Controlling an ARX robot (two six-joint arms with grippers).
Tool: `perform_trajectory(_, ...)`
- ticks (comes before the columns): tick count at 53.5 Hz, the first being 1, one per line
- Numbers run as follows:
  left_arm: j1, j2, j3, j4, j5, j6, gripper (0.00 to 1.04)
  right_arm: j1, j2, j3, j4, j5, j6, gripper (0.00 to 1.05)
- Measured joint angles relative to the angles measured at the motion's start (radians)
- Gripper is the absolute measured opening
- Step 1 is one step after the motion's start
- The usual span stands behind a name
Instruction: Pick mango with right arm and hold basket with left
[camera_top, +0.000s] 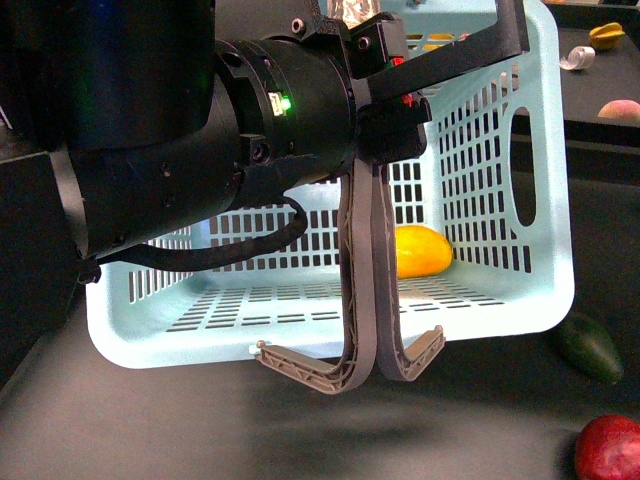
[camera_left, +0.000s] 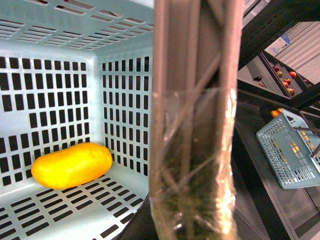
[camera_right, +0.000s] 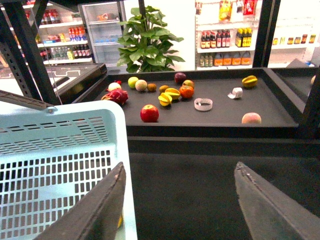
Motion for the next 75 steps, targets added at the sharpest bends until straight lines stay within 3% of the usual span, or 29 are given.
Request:
perform_trajectory(3,0.000,0.000,0.000,0.000,0.000,0.000,0.06,0.042,-0.026,-0.010,-0.007,0.067,-0.025,0.56)
perform_trajectory(8,0.000,0.000,0.000,0.000,0.004,-0.003,0.06,0.101,-0.066,-0.028,-0.031,0.093,-0.048,0.38)
perform_trajectory(13,0.000,0.000,0.000,0.000,0.003,0.000,0.06,0.106,-0.108,-0.044,-0.059,0.101,-0.057,0.19)
perform_trajectory(20,0.000,0.000,0.000,0.000,0.003,-0.001,0.06,0.106,-0.149,-0.054,-0.087,0.101,-0.064,0.01)
perform_trajectory(56,0.000,0.000,0.000,0.000,0.003,-0.002,0.06,0.106,-0.325,-0.092,-0.215,0.101,-0.064,0.02)
perform_trajectory(63,0.000,0.000,0.000,0.000,0.003,0.000,0.06,0.106,-0.471,-0.090,-0.390,0.100,-0.065,0.02)
perform_trajectory(75,-0.001,0.000,0.000,0.000,0.003,-0.001,0.06,0.107,-0.501,-0.090,-0.397,0.100,-0.065,0.02)
